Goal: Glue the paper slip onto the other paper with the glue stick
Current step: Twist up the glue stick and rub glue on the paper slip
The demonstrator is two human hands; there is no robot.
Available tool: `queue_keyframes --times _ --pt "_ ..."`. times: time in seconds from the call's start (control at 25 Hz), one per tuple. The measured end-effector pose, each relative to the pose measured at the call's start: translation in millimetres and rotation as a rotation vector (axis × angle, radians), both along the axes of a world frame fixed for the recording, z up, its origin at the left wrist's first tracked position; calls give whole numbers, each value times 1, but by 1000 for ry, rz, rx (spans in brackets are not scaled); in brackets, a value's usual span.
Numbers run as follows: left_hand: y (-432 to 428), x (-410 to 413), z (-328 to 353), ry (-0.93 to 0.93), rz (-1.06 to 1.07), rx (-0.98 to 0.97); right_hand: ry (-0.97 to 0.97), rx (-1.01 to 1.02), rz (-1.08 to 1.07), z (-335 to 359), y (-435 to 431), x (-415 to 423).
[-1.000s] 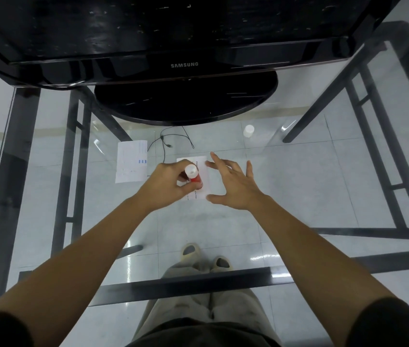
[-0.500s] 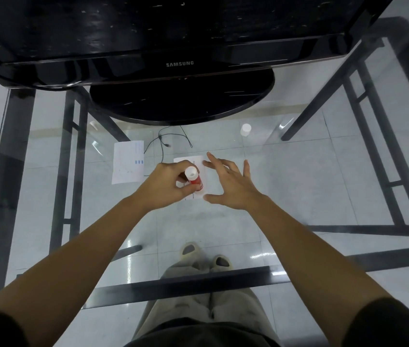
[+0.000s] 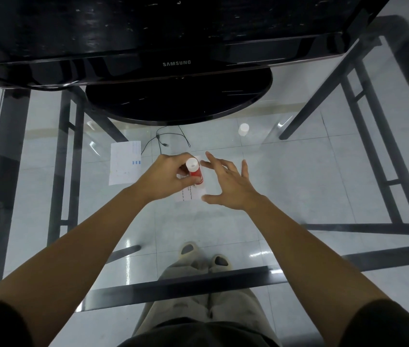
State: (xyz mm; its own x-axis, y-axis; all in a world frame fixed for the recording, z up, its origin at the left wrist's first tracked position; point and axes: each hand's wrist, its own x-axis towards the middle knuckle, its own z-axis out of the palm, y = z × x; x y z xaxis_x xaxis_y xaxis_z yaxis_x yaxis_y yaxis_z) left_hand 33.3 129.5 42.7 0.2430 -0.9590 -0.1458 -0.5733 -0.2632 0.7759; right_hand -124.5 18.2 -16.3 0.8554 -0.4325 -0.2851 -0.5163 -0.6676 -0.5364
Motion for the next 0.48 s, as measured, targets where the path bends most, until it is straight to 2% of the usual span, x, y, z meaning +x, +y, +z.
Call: queue_keyframes --times 0.12,0.32,0.48 --pt "-4 0 0 -41 59 -45 6 1 -13 1 0 1" --pt "4 -5 -1 4 -42 -10 -10 6 -17 0 0 0" --pt "-7 4 -2 -35 58 2 -6 11 -29 -2 1 1"
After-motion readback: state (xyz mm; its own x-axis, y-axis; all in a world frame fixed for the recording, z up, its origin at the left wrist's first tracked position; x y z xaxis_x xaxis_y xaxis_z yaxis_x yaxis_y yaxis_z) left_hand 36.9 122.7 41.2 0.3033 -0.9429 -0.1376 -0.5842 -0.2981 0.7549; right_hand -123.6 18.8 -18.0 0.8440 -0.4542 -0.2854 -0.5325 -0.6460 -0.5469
